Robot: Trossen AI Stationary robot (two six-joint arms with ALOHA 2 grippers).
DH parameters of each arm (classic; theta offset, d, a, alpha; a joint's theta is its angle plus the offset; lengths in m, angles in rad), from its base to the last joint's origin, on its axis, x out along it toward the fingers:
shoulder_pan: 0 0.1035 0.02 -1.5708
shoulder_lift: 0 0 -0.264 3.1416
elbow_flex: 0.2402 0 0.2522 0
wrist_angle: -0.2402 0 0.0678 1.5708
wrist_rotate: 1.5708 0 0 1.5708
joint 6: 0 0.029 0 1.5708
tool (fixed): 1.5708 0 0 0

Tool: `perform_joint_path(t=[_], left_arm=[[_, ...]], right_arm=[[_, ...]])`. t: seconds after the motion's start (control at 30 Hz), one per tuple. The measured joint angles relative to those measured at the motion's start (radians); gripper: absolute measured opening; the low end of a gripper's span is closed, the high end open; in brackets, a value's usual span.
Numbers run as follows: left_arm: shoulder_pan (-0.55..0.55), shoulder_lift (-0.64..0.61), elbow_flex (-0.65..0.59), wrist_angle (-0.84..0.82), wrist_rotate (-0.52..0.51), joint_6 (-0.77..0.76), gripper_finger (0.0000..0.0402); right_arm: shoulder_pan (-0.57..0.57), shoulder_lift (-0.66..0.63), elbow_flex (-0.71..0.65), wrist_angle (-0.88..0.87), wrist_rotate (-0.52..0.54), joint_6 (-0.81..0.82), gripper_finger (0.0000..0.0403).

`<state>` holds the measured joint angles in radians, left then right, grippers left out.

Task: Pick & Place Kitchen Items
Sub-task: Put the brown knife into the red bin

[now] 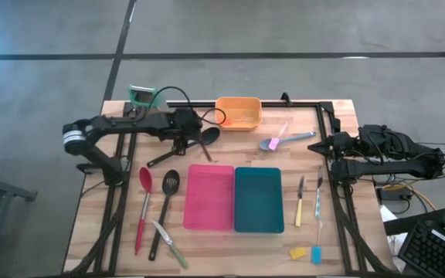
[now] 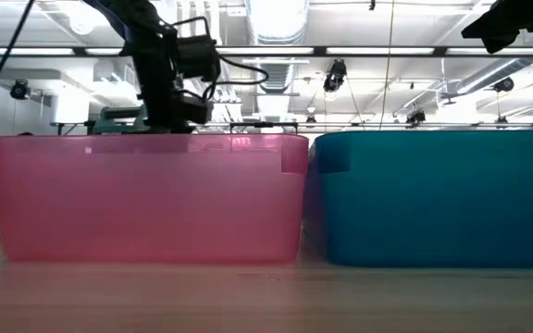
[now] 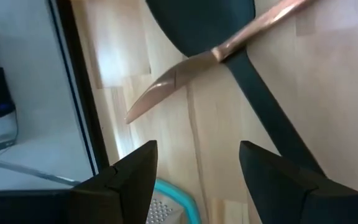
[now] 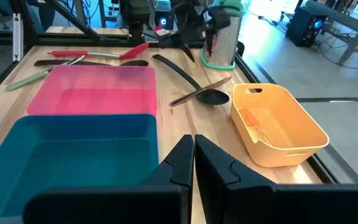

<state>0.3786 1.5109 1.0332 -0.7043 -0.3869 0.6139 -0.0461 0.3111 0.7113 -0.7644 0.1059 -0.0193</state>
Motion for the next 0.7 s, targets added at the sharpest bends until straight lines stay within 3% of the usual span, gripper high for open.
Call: perform_joint_path(t=[0.43, 0.7], left_arm=[[0.052, 0.144, 0.057, 0.057, -0.031, 0.129, 0.0232], [0.061, 0.202, 0.068, 0.065, -0.034, 0.286, 0.0232]], right_arm=[[0.000, 0.000, 0.000, 0.000, 0.000, 0.000, 0.0008], [0.000, 0.000, 0.000, 0.000, 0.000, 0.000, 0.0008]])
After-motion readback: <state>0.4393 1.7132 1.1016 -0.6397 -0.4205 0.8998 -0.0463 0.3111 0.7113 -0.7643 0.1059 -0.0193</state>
